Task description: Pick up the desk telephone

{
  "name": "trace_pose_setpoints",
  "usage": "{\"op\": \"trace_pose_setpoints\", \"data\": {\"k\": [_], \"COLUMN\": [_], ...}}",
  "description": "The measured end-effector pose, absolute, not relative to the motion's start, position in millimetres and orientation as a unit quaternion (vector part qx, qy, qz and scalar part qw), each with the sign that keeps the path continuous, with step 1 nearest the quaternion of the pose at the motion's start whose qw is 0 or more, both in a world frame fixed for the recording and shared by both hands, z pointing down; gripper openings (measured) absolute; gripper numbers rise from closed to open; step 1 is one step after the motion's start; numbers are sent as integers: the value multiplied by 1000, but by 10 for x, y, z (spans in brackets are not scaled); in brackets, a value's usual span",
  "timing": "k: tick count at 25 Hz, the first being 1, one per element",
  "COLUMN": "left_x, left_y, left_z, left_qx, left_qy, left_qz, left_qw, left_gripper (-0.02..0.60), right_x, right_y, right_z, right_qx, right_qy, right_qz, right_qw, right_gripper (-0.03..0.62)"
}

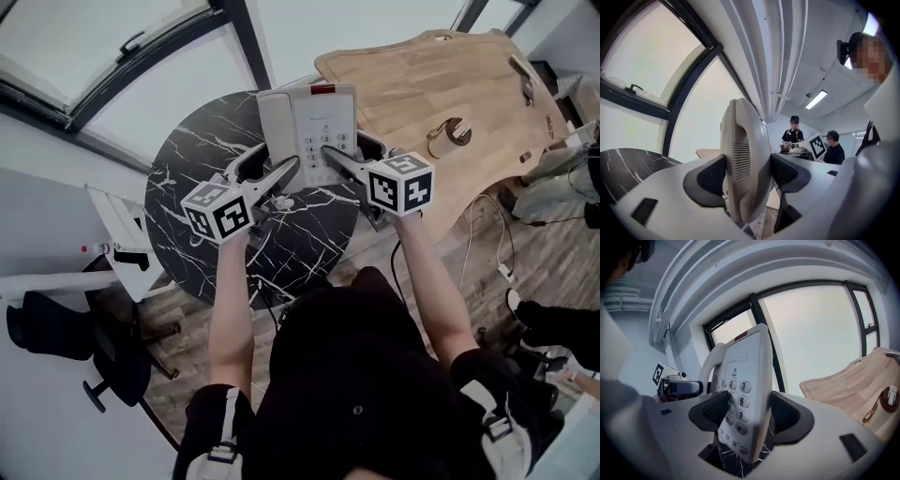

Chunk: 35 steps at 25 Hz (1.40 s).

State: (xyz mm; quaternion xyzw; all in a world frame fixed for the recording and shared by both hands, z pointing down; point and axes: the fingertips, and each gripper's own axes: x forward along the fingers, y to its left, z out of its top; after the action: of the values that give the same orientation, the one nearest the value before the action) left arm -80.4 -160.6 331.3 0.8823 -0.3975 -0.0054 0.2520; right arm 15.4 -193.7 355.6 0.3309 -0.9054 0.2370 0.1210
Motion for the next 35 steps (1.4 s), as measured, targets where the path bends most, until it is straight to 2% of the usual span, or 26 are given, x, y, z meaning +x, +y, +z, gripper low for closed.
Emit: {"op": "trace_pose_setpoints", "data": {"k": [13, 35], "left_x": [-824, -963], "left_y": [-1538, -1515], "left_z": [2703, 2616], "left_qx": [895, 896], "left_qy": [-399, -408], "left_qz": [-22, -15], "left_qw": [196, 177], "left_gripper": [318, 318], "right_x": [128, -16], "right_y": [-1902, -1892], "right_z": [2887, 2821], "right_qx": [335, 331], "right_qy": [-923, -927], "right_qz": [169, 160], "right_qw": [87, 72], "right_gripper": [305, 304]}}
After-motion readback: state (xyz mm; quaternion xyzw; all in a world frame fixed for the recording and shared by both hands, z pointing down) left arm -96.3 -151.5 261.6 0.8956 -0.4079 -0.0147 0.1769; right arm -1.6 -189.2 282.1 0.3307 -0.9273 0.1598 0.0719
